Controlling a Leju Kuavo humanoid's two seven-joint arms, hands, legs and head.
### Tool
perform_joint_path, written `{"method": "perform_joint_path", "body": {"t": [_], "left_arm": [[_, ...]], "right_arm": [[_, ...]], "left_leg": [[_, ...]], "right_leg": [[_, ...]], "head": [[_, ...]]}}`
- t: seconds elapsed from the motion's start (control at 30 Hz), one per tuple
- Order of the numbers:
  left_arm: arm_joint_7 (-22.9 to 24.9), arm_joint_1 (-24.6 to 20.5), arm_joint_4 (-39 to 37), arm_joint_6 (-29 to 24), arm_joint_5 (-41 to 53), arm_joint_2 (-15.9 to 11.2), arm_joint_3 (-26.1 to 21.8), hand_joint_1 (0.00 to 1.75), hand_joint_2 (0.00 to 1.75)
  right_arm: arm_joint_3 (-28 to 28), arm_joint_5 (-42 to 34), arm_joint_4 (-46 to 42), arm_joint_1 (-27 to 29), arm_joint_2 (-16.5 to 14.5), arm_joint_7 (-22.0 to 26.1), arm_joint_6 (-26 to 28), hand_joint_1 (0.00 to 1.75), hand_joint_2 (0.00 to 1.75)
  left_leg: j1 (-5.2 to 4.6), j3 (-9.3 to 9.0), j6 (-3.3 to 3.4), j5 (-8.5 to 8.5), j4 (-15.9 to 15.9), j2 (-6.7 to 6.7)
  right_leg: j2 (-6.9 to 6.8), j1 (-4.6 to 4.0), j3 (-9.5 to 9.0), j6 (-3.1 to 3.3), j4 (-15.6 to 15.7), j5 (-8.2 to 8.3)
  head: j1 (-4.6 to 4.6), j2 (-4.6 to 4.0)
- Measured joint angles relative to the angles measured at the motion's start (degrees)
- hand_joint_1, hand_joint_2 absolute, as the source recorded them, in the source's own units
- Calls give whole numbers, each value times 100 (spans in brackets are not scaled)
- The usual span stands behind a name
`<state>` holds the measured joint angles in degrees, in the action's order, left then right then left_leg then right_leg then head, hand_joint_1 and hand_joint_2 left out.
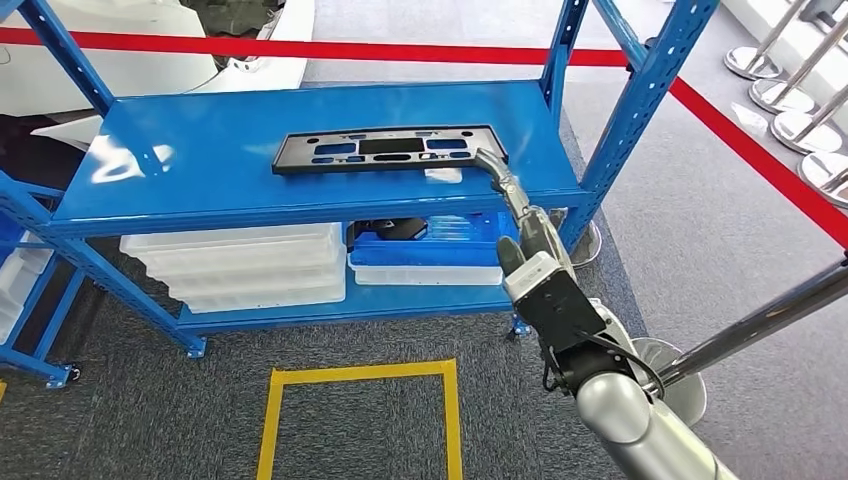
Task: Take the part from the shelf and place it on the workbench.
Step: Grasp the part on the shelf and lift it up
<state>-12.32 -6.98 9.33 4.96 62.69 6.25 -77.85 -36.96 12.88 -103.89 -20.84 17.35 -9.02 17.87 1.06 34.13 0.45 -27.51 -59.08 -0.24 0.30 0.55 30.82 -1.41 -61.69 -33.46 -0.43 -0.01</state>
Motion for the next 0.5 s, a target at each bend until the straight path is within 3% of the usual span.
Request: {"method": "perform_joint_path", "body": {"t": [0.1, 0.13, 0.17, 0.23, 0.3, 0.37, 0.43, 0.5], "left_arm": [[-1, -4, 0, 0, -27, 0, 0, 0, 0], [-1, -2, 0, 0, -32, 0, 0, 0, 0], [-1, 1, 0, 0, -35, 0, -1, 0, 0], [-1, 5, 0, 0, -38, 1, -2, 0, 0], [-1, -4, -1, 0, -40, 2, -2, 0, 0], [-1, -19, -1, 0, -42, 2, -2, 0, 0], [-1, -30, 0, 0, -43, 2, -2, 0, 0], [-1, -41, -2, 0, -43, 4, -1, 0, 0]], "right_arm": [[-1, -9, -4, -8, 0, 2, -7, 0, 0], [-2, -14, -4, -2, 0, 2, -9, 0, 0], [-2, -17, -4, 0, 0, 2, -11, 0, 0], [-2, -20, -4, -4, 0, 5, -13, 0, 0], [-2, -29, -3, -17, 0, 11, -16, 0, 0], [-3, -36, -3, -32, 0, 20, -20, 0, 0], [-4, -35, -4, -39, -2, 26, -21, 0, 0], [-4, -34, -6, -51, -8, 30, -21, 0, 0]], "left_leg": [[-2, -79, 59, -64, 15, 3], [-4, -112, 62, -93, 15, 1], [-4, -156, 59, -126, 15, -3], [-4, -273, 34, -207, 16, -16], [-16, -343, -22, -280, 18, -28], [-18, -358, -90, -318, 45, -29], [-15, -399, -155, -352, 63, -22], [-22, -326, -209, -494, -199, -14]], "right_leg": [[-5, 14, 677, -45, -1102, -322], [-5, 17, 847, -48, -1288, -283], [-5, 18, 915, -41, -1263, -131], [-6, 17, 760, 0, -627, 398], [-8, -10, 524, 56, 8, 683], [-1, -45, 439, 104, 191, 641], [10, -27, 395, 150, 257, 616], [0, 7, 313, 208, 315, 595]], "head": [[107, 1], [124, 1], [142, 1], [190, 0], [226, 0], [227, 1], [212, 1], [151, 1]]}}
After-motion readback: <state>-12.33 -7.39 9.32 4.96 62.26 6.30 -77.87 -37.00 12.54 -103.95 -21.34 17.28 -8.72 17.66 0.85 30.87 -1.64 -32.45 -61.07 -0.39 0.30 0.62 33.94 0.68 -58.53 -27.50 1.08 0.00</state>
